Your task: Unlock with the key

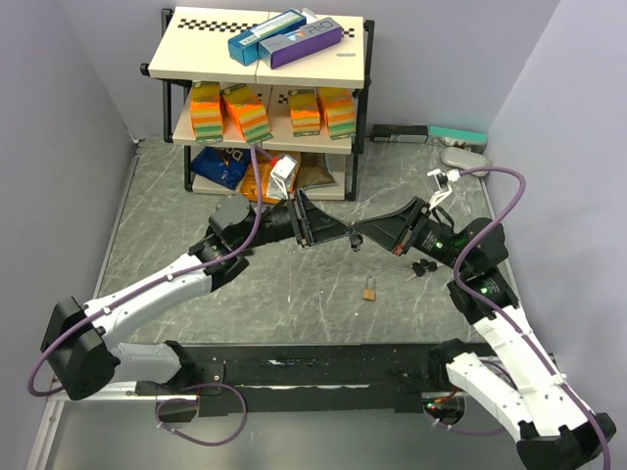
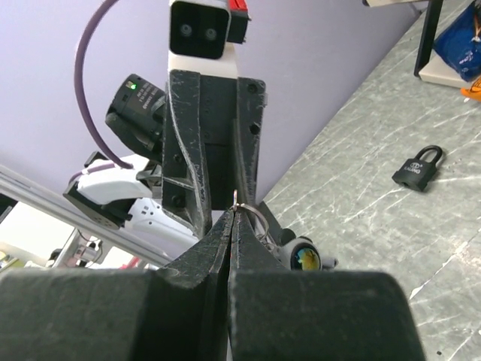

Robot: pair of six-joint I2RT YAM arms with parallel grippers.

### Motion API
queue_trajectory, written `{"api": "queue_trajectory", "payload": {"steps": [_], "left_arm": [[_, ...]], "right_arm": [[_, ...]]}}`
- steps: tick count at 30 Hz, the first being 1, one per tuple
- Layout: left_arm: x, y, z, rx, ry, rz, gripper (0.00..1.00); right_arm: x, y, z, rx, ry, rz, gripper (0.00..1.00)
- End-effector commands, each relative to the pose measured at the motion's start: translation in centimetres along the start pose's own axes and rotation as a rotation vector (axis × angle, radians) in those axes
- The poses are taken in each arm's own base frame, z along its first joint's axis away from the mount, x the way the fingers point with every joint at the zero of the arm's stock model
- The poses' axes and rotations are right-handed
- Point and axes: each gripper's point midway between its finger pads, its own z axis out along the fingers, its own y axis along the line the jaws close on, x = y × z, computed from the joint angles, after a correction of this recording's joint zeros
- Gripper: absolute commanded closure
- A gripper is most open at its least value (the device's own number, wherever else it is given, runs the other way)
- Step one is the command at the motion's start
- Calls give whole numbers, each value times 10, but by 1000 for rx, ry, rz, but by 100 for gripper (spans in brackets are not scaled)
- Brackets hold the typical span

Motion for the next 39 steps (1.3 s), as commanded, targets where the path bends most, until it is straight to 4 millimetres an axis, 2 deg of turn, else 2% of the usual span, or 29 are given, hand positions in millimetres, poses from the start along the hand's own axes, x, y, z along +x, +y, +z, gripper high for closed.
{"api": "queue_trajectory", "payload": {"steps": [1, 10, 18, 19, 20, 23, 24, 26, 27, 28, 29, 31, 33, 39], "left_arm": [[-5, -22, -4, 65, -25, 37, 74], [-4, -18, -4, 42, -29, 30, 99], [1, -17, -7, 16, 10, 82, 99], [5, -9, -8, -19, 36, 87, 99], [8, -9, -9, -18, 60, 93, 99], [18, -7, -14, -16, 140, 98, 99], [19, -7, -15, -13, 159, 102, 99], [25, -2, -20, -24, 210, 99, 99], [30, -8, -23, 3, 256, 100, 99], [35, -7, -25, 8, 289, 109, 99], [42, -1, -28, -13, 334, 86, 99], [50, -7, -33, 19, 411, 108, 99], [56, -6, -37, 7, 467, 90, 99], [71, -4, -45, 33, 598, 80, 99]], "right_arm": [[-2, 7, 0, -39, -4, -10, 100], [1, 6, -1, -34, 17, -4, 100], [7, 6, -3, -22, 69, -24, 100], [8, 3, -4, -9, 77, -20, 99], [9, 5, -6, -16, 91, -32, 96], [9, 6, -12, -16, 114, -51, 76], [9, 7, -14, -20, 123, -54, 63], [5, 5, -18, -18, 126, -71, 51], [9, 11, -21, -49, 161, -81, 43], [9, 14, -22, -64, 174, -100, 40], [16, 6, -24, -44, 222, -90, 39], [20, 15, -27, -73, 288, -107, 39], [27, 14, -28, -80, 356, -104, 48], [45, 25, -34, -165, 485, -71, 63]]}}
